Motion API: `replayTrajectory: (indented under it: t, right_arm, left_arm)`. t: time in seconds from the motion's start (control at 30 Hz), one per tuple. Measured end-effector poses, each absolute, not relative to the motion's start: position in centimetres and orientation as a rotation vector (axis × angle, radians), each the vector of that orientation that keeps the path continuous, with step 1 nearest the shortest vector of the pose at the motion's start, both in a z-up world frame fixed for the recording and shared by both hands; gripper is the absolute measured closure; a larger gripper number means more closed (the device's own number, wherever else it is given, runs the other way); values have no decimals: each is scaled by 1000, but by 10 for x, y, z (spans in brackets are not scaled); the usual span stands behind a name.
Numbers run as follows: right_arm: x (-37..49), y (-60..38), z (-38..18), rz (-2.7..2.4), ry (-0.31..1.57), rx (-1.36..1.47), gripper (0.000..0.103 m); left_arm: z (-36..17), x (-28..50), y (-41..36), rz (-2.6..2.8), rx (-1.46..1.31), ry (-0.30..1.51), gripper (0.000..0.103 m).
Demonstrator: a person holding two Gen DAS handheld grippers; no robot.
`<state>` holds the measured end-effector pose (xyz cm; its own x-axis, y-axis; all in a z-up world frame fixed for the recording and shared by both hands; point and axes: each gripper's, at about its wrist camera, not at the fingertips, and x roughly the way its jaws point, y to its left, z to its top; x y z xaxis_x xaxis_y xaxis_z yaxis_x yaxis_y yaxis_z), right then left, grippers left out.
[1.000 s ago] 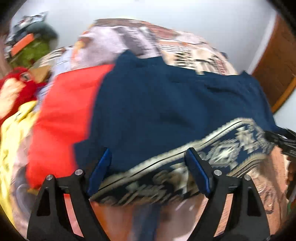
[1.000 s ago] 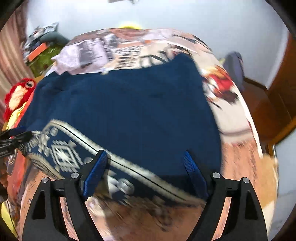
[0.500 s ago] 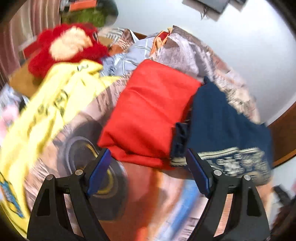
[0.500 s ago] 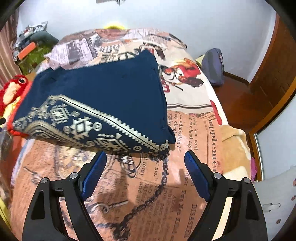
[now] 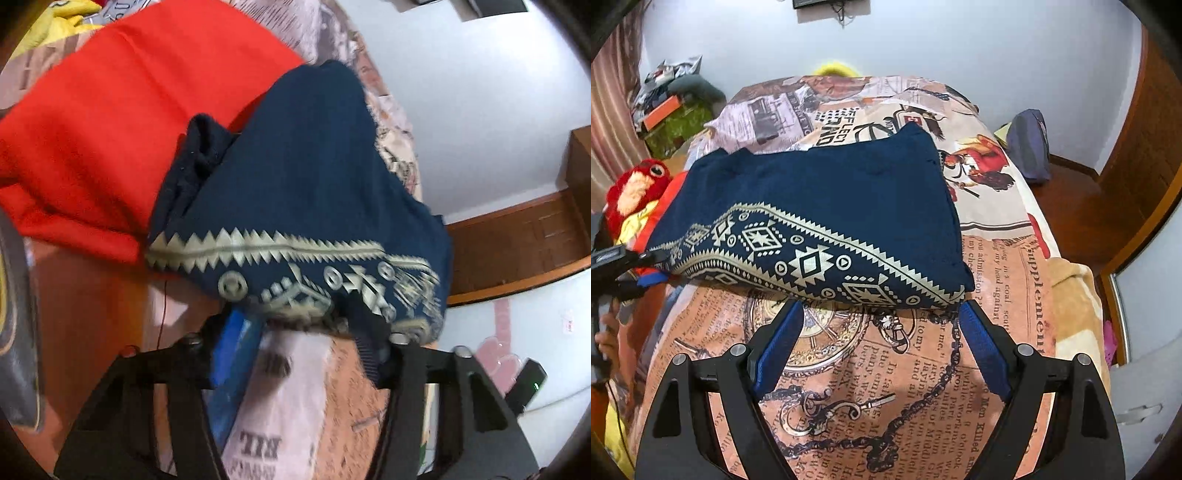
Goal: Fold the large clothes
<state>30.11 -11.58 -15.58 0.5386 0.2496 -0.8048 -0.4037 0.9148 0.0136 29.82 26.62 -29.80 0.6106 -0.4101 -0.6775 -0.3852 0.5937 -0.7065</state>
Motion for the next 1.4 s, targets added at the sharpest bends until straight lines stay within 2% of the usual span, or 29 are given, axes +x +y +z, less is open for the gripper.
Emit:
replayTrajectory:
  t: [0.1, 0.13, 0.17, 0.33, 0.43, 0.53, 0.63, 0.73, 0.8, 0.83, 0.97, 1.07, 1.2, 1.4]
  right_arm:
    - [300, -112, -159, 393, 931, -206, 19]
    - [300, -111, -161, 397, 933, -211, 19]
    - [301, -111, -163, 398, 934, -214, 19]
    - [303, -108, -168, 399, 947, -193, 19]
    - [303, -104, -168, 403, 948, -179, 19]
    - [303, -99, -166, 414, 941, -185, 19]
    - [302, -94, -166, 415, 934, -203, 19]
    - [304, -90, -166, 417, 939, -208, 19]
    - [307, -87, -166, 419, 944, -205, 19]
    - [308, -85, -165, 418, 946, -204, 19]
    - [313, -75, -158, 410, 960, -187, 19]
    - [314, -66, -146, 425, 953, -153, 19]
    - [322, -45, -128, 441, 924, -135, 19]
    - [337, -1, -132, 471, 920, -137, 19]
  left_arm:
    - [-287, 305, 263, 1, -936, 940, 65]
    - [-280, 305, 261, 4, -900, 931, 74]
    - [-269, 306, 257, 7, -842, 921, 76]
    - [-237, 314, 251, 25, -710, 852, 76]
    - [-257, 322, 255, 50, -732, 896, 74]
    - [-284, 322, 266, 58, -801, 930, 59]
    - [-302, 321, 275, 52, -893, 903, 58]
    - [-299, 325, 278, 61, -905, 859, 58]
    - [-292, 333, 279, 75, -883, 844, 60]
    - [-285, 338, 279, 100, -854, 820, 68]
    - [-257, 358, 275, 216, -696, 787, 83]
    - [-227, 356, 266, 222, -611, 731, 86]
    - [-181, 329, 271, 50, -694, 616, 87]
    - [-136, 309, 258, -6, -651, 533, 87]
